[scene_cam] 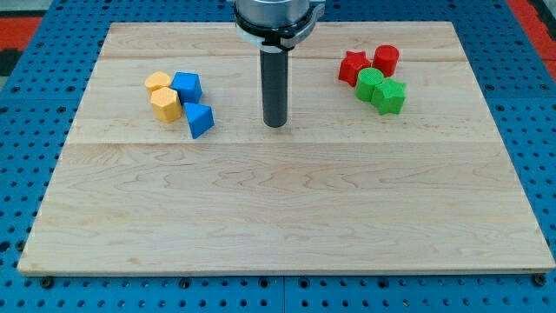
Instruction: Separate the red blocks and green blocks
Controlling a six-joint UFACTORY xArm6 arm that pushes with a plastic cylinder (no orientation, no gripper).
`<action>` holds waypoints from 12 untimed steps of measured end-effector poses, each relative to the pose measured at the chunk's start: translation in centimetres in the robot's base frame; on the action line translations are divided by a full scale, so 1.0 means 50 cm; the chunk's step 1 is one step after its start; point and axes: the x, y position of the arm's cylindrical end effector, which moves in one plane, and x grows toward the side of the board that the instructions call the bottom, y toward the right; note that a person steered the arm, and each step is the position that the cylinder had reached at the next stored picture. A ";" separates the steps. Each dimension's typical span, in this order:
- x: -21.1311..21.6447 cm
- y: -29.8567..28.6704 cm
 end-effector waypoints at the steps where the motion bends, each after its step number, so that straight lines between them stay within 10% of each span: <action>1: 0.000 -0.006; 12: -0.087 0.417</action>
